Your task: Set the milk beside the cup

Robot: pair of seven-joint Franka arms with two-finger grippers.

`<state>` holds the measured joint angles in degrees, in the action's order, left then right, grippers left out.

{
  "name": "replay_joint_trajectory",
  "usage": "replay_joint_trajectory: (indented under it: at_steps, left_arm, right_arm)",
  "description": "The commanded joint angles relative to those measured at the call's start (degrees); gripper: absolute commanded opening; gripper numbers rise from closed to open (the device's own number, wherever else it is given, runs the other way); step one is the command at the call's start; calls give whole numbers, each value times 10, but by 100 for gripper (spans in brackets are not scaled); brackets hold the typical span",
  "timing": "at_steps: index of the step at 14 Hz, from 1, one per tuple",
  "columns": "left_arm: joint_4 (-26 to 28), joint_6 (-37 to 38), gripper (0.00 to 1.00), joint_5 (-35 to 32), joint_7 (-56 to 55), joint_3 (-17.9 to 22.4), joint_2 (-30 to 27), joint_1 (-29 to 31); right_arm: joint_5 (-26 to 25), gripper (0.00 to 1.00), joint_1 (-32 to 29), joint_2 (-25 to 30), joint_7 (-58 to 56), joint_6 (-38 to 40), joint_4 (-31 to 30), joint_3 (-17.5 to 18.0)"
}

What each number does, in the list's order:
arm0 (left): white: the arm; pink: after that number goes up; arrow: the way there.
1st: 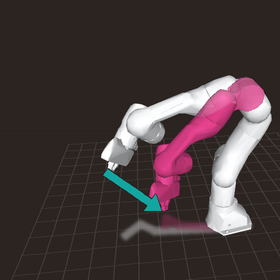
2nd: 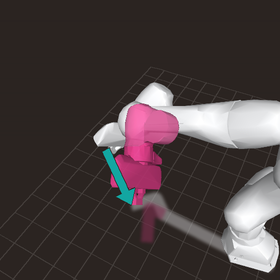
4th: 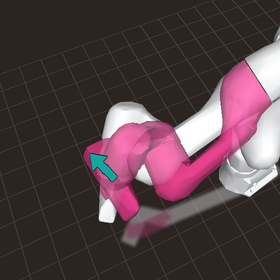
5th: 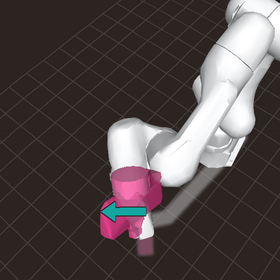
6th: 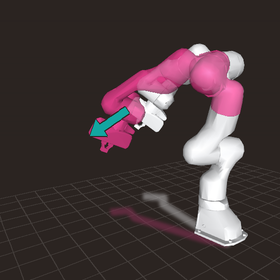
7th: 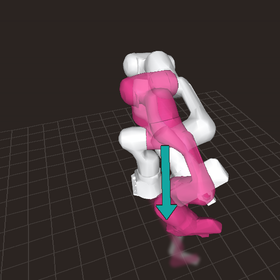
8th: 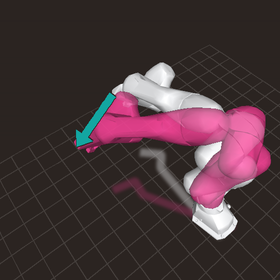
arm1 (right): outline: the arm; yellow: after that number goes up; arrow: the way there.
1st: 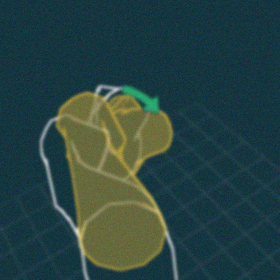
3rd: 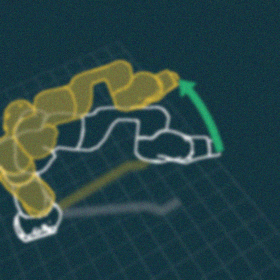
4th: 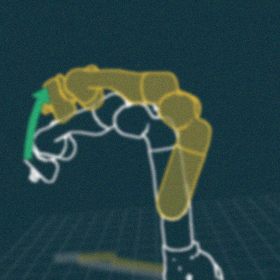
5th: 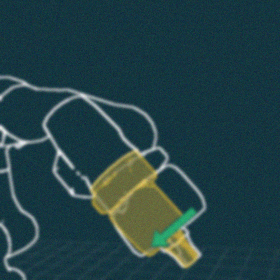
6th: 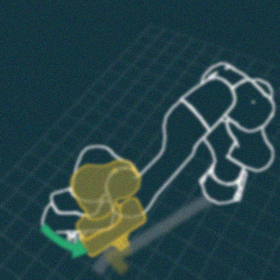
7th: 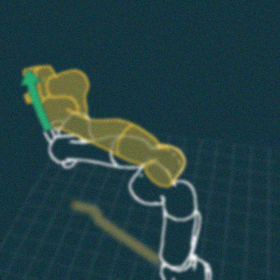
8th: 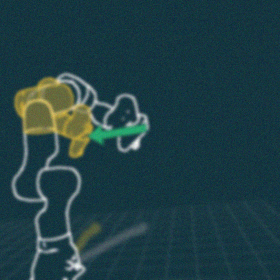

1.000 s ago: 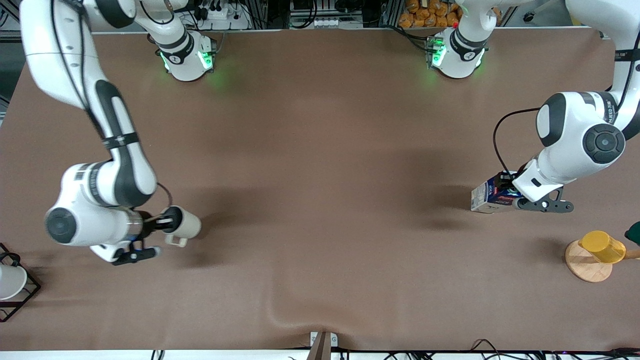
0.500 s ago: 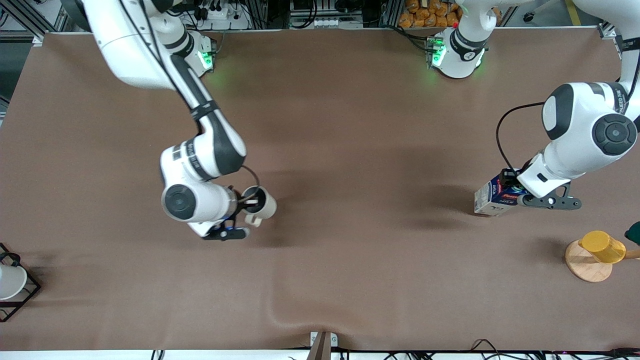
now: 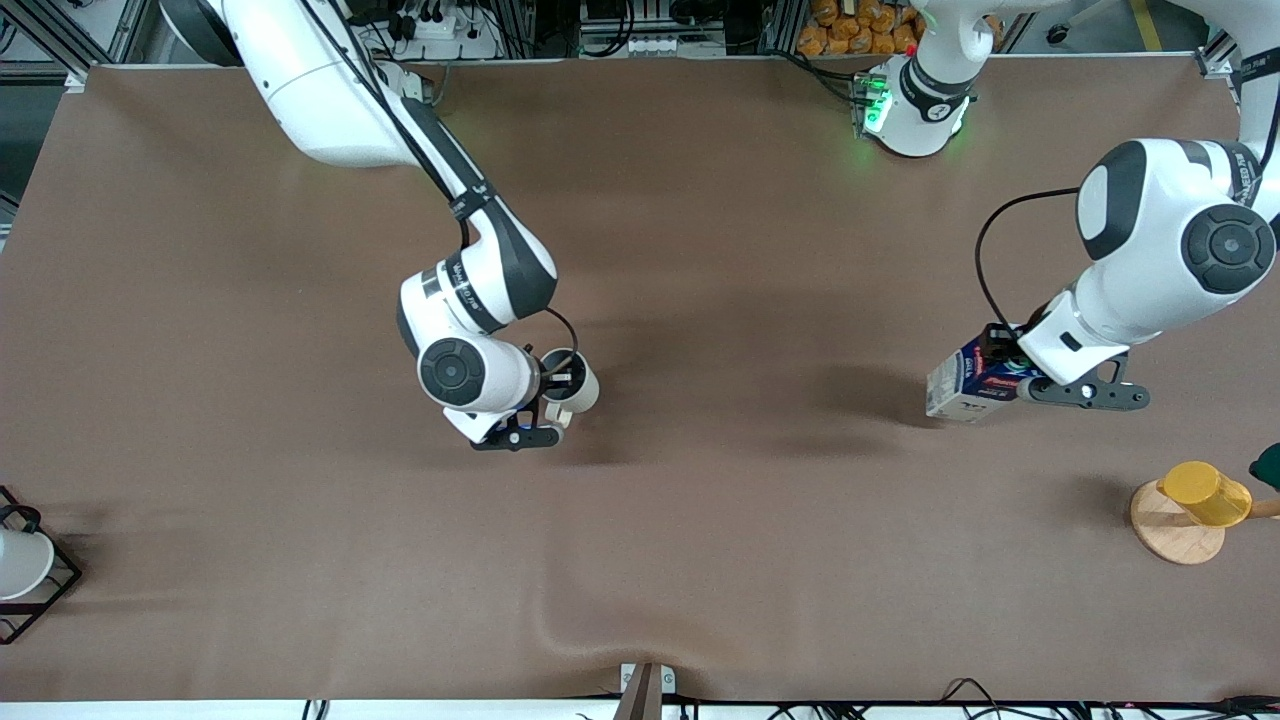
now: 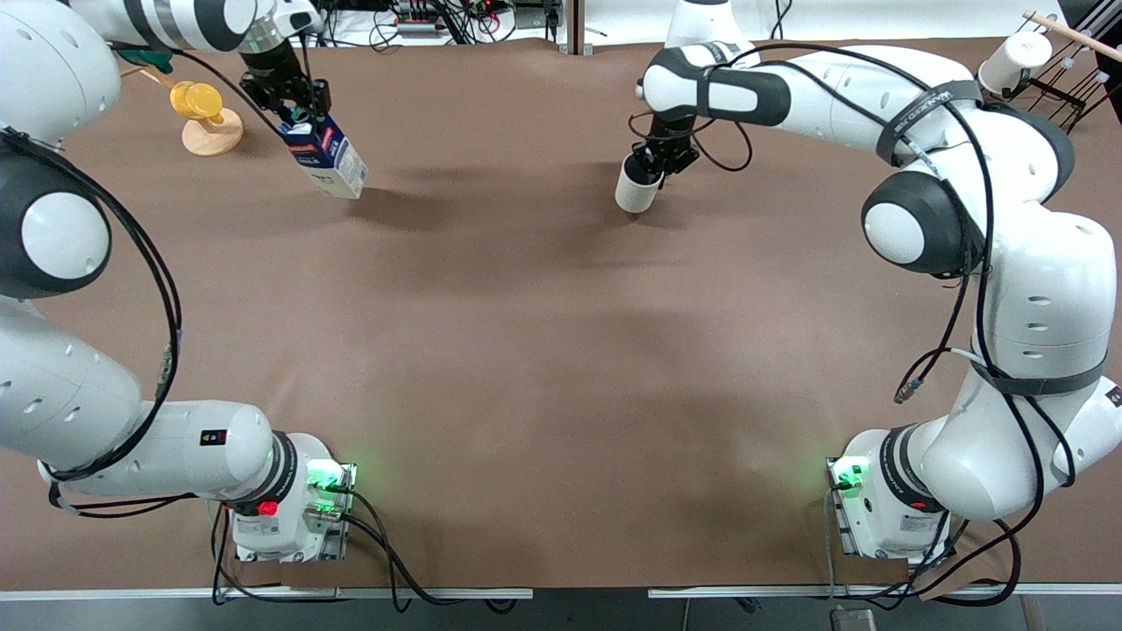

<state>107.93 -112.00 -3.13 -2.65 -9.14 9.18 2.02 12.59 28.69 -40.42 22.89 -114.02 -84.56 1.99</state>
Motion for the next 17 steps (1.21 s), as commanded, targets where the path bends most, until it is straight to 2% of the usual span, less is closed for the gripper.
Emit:
replay_joint_trajectory:
  at_steps: [1, 2, 3, 4, 6, 9, 11, 14, 17]
  left_arm:
    - [-31, 35, 57, 8, -66, -43, -2, 0]
    - [-38, 40, 57, 8, -97, -60, 0, 0]
    - [-44, 40, 57, 8, -131, -80, 1, -1]
    - [-48, 40, 57, 8, -162, -99, 3, -2]
    - [-57, 40, 57, 8, -226, -135, 6, -4]
    - [-78, 40, 57, 8, -319, -180, 23, -18]
    - [-105, 40, 57, 8, -395, -185, 45, -58]
    - [-155, 40, 57, 7, -526, -185, 93, -142]
    - [-177, 39, 57, 1, -601, -184, 131, -212]
  right_arm:
    - [8, 0, 32, 0, 62, -19, -2, -2]
    - [5, 27, 33, 0, 59, -18, -3, -2]
    - [5, 60, 33, 1, 58, -16, -3, -2]
    - [5, 100, 33, 2, 58, -16, -7, -3]
    - [5, 100, 28, 6, 61, -8, -7, -3]
    - [5, 100, -4, 33, 57, 53, -1, -6]
    - [-18, 100, -28, 73, 56, 79, -8, -10]
    - [-116, 100, -56, 123, 24, 107, -22, -12]
    - [-115, 100, -128, 175, -92, 107, -65, -10]
